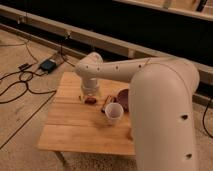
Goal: Place the pepper in the ceramic cup
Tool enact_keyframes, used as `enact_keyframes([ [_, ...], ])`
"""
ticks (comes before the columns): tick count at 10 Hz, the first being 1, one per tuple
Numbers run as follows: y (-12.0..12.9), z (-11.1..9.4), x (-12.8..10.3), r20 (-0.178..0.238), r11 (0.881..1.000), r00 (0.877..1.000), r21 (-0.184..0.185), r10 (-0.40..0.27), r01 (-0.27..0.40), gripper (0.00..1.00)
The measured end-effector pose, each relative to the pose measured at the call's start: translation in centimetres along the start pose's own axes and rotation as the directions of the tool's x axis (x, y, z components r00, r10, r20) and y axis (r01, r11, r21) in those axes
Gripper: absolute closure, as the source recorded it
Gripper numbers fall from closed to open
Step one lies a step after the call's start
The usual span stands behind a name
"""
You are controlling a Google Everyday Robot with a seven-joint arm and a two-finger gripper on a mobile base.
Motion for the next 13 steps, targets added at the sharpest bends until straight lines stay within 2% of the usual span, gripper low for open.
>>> enact_keyframes([
  [3,0.0,2.1,-1.9,-0.004,0.995,0.995,0.005,-0.101,0.101,0.35],
  [8,0.7,5.4,-5.8,0.002,0.968,0.968,0.016,-0.249,0.249,0.35],
  [13,1.2,8.2,-6.8,-0.034,0.950,0.950,-0.019,-0.311,0.311,0.35],
])
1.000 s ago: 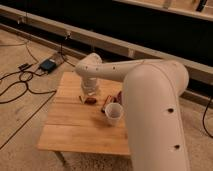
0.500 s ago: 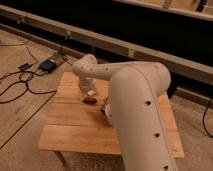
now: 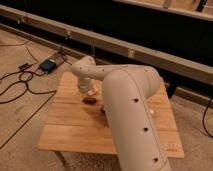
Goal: Place the pepper in the ceramic cup
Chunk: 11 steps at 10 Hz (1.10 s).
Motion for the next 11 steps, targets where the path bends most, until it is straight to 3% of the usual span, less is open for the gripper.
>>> enact_keyframes([
  [4,-0.7,1.3,0.5,-0.052,1.000,0.999,0.001,0.000,0.000,0.35],
  [9,0.1,2.7,1.5,-0.104,0.999,0.994,-0.038,0.022,-0.026,0.35],
  [11,0.5,2.9,1.6,-0.111,0.998,0.993,-0.053,0.035,-0.041,0.49],
])
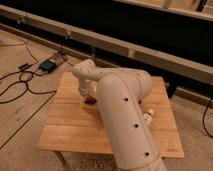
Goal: Place the pepper in the ceramic cup
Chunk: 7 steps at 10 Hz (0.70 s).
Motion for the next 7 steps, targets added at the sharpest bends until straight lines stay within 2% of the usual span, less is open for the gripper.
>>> enact_keyframes([
  [1,0.0,0.0,0.0,-0.001,1.000,1.000,-0.004,0.007,-0.007,0.58],
  [3,-0.4,-0.7,0.1,0.001,1.000,1.000,-0.005,0.026,-0.026,0.83],
  [4,-0.4,-0.9,0.2,-0.001,1.000,1.000,-0.003,0.030,-0.030,0.91],
  [5,-0.5,-1.4,0.3,0.000,0.999,0.999,0.001,0.034,-0.034,0.97],
  [7,-0.6,-3.1,0.8,-0.002,0.999,0.999,0.017,0.037,-0.037,1.00],
])
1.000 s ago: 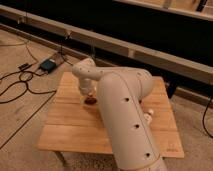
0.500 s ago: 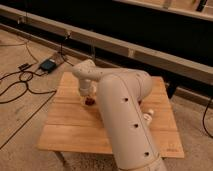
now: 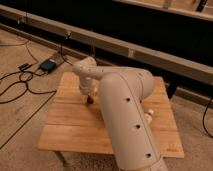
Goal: Place the pepper in the ceramic cup
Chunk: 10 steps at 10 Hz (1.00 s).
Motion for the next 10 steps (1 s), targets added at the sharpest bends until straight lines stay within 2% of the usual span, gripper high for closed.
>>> enact_keyframes([
  [2,-0.1,-1.6,1.1,-0.008,1.000,1.000,0.009,0.007,-0.007,1.00],
  [4,-0.1,-3.5,2.7,-0.013,1.000,1.000,0.002,0.027,-0.027,1.00],
  [7,0.2,-7.0,6.1,-0.004,0.996,0.997,-0.047,0.076,-0.076,1.00],
  [10,-0.4,-9.5,9.9,0.002,0.989,0.991,-0.068,0.132,-0.132,1.00],
])
